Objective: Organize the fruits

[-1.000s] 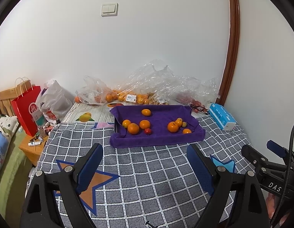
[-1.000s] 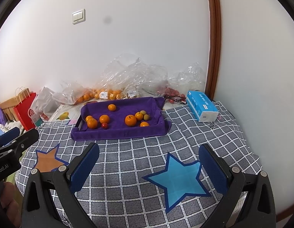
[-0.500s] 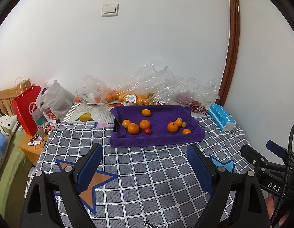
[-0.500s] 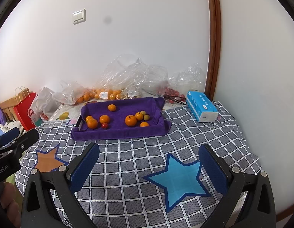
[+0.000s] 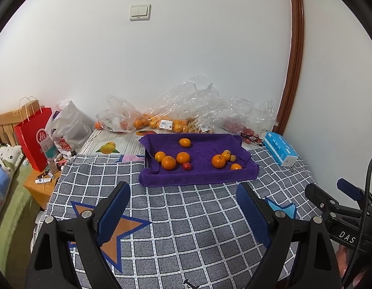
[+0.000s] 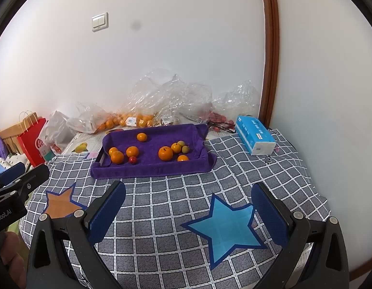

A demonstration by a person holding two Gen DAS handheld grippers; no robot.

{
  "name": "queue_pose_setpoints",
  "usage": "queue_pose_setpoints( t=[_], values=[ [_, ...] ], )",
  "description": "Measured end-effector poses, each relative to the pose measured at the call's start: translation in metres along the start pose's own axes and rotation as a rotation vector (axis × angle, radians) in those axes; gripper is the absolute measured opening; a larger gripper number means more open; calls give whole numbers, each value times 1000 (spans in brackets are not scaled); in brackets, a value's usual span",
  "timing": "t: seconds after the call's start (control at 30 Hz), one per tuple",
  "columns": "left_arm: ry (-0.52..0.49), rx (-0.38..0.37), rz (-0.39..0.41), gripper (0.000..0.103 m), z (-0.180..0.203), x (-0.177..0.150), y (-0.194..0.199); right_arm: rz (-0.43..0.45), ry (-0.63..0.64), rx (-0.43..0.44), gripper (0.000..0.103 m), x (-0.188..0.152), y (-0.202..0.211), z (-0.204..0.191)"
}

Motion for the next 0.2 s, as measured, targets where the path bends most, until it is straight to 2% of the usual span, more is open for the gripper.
queue_pose_setpoints(
  t=[0.2],
  values=[
    [-6,3,11,91,1,-1,1,0,1,0,103,0,0,0]
  ],
)
Point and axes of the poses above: each gripper's, at about its wrist camera, not at the fingertips, and y roughly against the way its jaws point, z to its right, x to its top, the point moved 1 cm from there along -y, roughly the way its jaws point, and after that the axes turned 4 degrees about x, right-handed, at the moved point
